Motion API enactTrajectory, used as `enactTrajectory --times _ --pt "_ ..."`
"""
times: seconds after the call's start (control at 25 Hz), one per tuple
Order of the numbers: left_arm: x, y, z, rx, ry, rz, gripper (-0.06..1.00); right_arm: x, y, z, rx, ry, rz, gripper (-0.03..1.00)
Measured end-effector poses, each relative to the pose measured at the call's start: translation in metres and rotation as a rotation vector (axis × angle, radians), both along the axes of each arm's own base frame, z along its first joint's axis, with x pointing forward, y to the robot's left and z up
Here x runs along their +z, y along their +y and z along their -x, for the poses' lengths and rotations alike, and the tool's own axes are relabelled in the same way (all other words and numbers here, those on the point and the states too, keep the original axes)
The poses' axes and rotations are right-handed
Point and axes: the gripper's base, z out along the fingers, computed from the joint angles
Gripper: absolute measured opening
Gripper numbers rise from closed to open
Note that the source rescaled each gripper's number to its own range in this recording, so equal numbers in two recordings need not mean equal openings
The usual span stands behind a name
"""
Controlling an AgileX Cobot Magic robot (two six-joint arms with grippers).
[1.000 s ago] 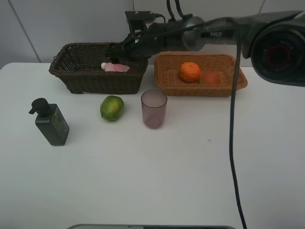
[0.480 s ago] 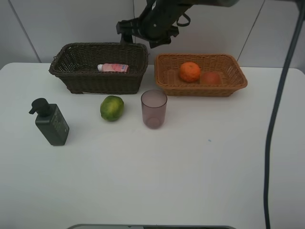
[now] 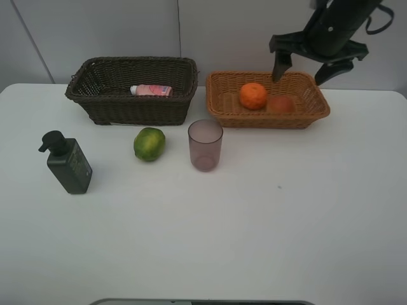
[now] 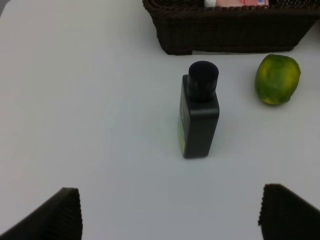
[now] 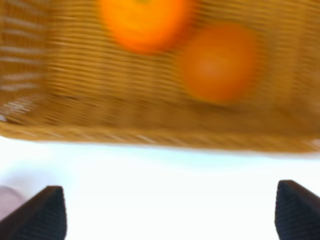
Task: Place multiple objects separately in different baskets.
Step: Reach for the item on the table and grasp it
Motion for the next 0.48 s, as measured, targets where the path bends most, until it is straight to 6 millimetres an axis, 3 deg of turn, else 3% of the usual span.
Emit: enactTrajectory --times 0.2,0.48 --pt "0.000 0.000 0.000 0.000 0.000 0.000 0.92 0.027 -0.056 0.050 -0.104 -0.040 0.061 0.81" --pt "0.000 0.000 0.000 0.000 0.000 0.000 0.92 0.078 -0.073 0.147 -0.127 -0.221 0.041 0.81"
